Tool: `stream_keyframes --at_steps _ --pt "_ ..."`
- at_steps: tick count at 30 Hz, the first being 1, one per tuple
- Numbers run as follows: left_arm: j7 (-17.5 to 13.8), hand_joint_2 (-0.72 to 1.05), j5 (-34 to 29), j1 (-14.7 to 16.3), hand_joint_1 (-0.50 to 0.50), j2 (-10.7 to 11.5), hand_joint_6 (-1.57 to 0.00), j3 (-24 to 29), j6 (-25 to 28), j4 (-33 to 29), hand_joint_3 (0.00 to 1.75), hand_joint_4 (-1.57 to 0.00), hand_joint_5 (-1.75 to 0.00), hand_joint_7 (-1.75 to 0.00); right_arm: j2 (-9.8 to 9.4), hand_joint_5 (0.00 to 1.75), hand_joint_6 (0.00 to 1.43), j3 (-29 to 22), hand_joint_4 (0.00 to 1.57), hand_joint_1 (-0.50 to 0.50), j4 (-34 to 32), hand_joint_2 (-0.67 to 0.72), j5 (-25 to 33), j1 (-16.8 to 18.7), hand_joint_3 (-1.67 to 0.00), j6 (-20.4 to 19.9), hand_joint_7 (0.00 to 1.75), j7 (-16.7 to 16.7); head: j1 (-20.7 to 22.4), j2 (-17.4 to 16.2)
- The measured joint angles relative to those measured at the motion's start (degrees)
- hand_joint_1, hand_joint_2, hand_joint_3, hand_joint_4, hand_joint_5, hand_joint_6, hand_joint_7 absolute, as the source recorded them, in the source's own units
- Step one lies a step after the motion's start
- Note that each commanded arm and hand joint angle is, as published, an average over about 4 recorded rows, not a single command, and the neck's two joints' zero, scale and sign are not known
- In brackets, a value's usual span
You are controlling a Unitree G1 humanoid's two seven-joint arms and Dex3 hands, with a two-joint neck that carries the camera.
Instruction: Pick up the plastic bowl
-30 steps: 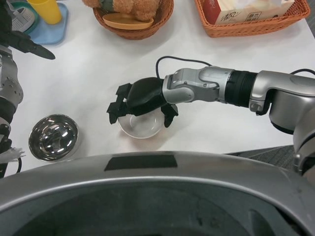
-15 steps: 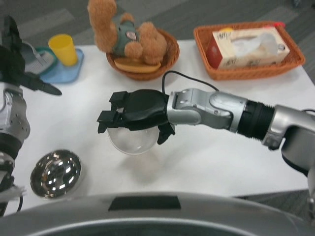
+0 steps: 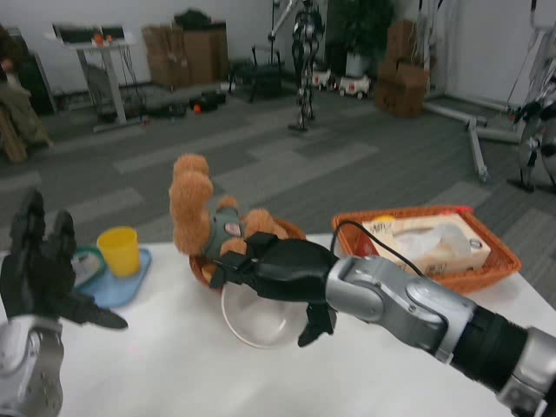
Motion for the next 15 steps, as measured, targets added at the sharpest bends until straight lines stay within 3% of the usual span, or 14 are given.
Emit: stream_keyframes --at_steps 7,11,15 --pt "-0.3 -0.55 3.6 0.4 -0.5 -2.7 0.0 0.2 -5.2 -0.2 0.0 0.0 0.0 0.0 -3.79 1.31 0.04 -8.9 0.0 -0.42 1.1 -0.6 0.0 3.2 -1.51 0.6 1.68 0.8 -0.5 3.7" --pt "-1.3 -0.55 4.8 0.6 -0.5 -3.5 0.0 0.0 -7.0 -0.2 0.0 0.0 0.0 0.0 -5.04 1.36 0.06 -11.6 0.0 -0.42 0.9 -0.6 0.0 6.0 -1.51 1.2 1.68 1.3 -1.3 2.9" --pt "-1.8 -0.55 5.4 0.6 -0.5 -3.9 0.0 -0.4 -7.6 -0.2 0.0 0.0 0.0 0.0 -5.29 1.36 0.06 -12.4 0.03 -0.42 0.2 -0.6 0.0 8.4 -1.51 2.0 1.68 1.8 -2.7 -0.1"
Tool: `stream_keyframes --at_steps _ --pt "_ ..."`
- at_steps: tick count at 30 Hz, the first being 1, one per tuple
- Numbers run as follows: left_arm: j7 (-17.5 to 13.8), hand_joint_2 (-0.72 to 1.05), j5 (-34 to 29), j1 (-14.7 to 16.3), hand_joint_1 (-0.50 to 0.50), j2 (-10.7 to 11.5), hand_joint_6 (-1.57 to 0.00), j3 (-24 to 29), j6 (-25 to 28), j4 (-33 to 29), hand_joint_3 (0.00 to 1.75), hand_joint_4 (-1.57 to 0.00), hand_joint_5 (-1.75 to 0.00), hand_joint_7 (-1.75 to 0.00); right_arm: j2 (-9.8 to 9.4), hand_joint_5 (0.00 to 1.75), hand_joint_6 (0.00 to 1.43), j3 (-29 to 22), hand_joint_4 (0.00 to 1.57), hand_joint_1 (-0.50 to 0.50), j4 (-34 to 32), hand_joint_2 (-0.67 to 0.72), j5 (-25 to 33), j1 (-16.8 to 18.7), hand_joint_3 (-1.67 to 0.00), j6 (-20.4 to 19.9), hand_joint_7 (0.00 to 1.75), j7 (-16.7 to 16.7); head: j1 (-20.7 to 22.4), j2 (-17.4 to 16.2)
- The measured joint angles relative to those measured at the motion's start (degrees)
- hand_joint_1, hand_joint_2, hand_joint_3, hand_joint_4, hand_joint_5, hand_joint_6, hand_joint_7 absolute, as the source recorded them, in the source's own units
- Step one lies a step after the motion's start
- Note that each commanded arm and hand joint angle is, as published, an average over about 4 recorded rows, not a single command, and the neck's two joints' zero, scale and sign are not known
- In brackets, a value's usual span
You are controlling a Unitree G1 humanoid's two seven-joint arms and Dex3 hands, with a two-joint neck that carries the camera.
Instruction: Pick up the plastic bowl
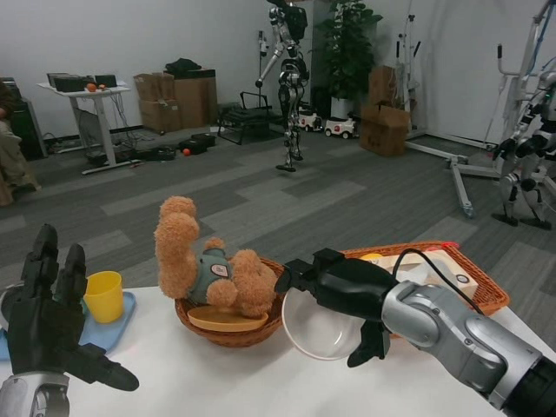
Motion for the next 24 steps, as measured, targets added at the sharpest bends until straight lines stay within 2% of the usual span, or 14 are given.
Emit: stream_keyframes --at_steps 8,19,24 --pt "-0.3 -0.55 0.0 0.0 -0.5 0.0 0.0 -1.6 -0.4 0.0 0.0 0.0 0.0 0.0 -0.05 1.36 0.06 0.3 0.03 -0.42 -1.6 -0.6 0.0 1.9 -1.51 1.3 1.68 0.8 -0.6 -4.0" --pt "-0.3 -0.55 0.0 0.0 -0.5 0.2 0.0 -2.2 -0.5 0.0 0.0 0.0 0.0 0.0 0.37 1.36 0.09 2.1 0.03 -0.42 -1.1 -0.6 0.2 1.9 -1.51 1.4 1.71 1.0 -0.6 -5.2" --pt "-0.3 -0.55 0.0 0.0 -0.5 0.2 0.0 -2.1 -0.5 0.0 0.0 0.0 0.0 0.0 0.79 1.36 0.09 2.5 0.03 -0.42 0.1 -0.6 1.0 1.9 -1.51 1.4 1.68 1.1 -0.2 -5.1"
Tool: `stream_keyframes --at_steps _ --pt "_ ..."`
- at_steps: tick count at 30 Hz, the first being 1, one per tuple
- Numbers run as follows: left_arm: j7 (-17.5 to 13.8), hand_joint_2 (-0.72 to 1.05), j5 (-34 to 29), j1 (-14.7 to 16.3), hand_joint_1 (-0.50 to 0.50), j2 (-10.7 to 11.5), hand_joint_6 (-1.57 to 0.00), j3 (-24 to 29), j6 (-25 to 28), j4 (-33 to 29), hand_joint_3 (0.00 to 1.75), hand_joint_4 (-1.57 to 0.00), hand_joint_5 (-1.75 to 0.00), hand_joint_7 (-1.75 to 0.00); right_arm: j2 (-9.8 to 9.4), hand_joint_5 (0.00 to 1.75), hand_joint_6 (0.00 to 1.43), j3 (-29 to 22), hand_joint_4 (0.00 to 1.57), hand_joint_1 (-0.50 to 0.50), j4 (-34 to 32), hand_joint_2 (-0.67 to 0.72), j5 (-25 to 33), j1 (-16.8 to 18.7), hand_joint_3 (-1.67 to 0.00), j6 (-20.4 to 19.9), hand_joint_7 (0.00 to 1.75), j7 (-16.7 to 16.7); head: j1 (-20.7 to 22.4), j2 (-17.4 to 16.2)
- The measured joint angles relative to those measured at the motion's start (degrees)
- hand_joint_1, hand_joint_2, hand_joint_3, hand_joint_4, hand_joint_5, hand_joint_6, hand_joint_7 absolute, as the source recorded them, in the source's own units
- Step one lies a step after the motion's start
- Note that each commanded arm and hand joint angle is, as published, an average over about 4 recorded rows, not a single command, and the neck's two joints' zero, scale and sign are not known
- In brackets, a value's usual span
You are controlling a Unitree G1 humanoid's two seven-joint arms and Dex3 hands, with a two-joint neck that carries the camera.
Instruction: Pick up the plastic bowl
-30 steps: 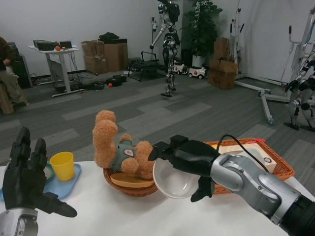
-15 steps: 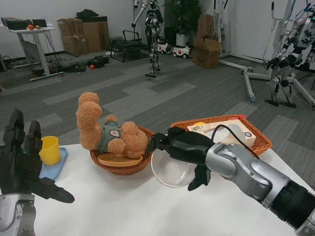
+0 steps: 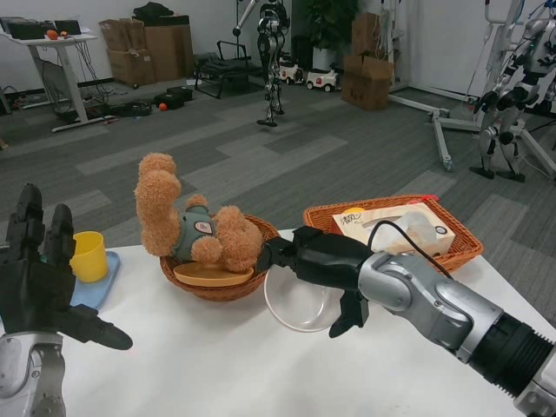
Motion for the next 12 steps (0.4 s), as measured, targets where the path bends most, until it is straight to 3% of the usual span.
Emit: stream_keyframes --at_steps 12 --pt "0.0 -0.55 0.0 0.0 -0.5 0.0 0.0 0.4 0.0 0.0 0.0 0.0 0.0 0.0 0.41 1.36 0.09 0.7 0.03 -0.42 2.0 -0.6 1.2 -0.5 -1.51 0.0 1.68 0.0 0.2 -1.3"
